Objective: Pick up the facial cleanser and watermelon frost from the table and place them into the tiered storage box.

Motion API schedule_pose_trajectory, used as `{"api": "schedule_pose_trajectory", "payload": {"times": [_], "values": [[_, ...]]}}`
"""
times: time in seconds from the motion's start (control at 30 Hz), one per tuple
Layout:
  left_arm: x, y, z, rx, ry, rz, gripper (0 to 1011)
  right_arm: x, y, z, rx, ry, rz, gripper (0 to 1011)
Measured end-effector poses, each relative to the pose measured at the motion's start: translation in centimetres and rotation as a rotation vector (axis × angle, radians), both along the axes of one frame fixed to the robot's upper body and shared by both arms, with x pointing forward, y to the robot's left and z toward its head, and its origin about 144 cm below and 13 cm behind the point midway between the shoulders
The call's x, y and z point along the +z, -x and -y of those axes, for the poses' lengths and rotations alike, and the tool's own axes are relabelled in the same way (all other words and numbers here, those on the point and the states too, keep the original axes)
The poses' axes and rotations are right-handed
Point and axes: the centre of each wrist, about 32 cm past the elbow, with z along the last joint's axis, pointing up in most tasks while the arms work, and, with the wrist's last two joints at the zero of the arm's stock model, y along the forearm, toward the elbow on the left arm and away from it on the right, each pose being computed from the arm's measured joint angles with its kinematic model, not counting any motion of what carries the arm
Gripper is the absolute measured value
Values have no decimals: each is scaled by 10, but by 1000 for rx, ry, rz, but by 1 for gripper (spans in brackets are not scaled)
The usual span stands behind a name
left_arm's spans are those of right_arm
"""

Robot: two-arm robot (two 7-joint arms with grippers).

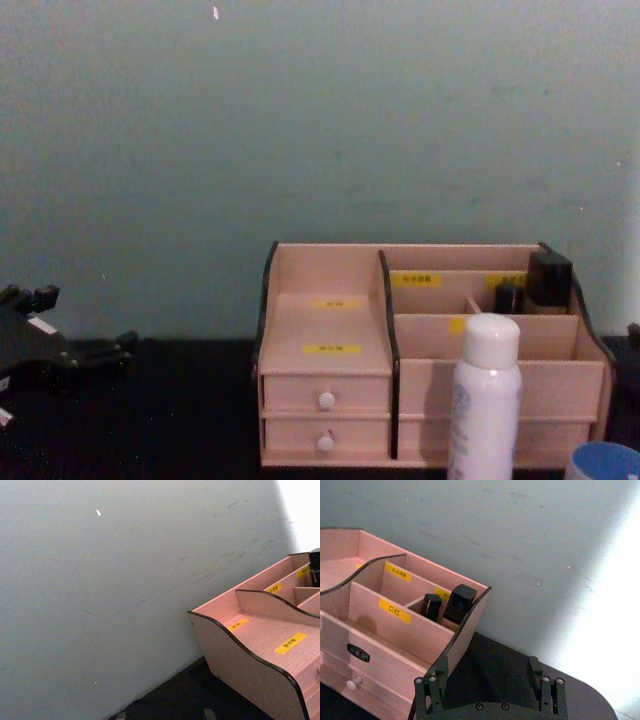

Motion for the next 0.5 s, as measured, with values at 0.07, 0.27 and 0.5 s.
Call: {"api": "schedule_pose_trajectory", "payload": {"times": [0.07, 0.27, 0.5], "values": [[0, 0, 0, 0, 0, 0, 1002, 2, 4, 2, -2, -18, 5, 1000], [0, 0, 0, 0, 0, 0, 1001, 12, 18, 9, 54, -50, -8, 1000], [0, 0, 0, 0, 0, 0, 1001, 22, 31, 7, 187, -58, -28, 1000]]}}
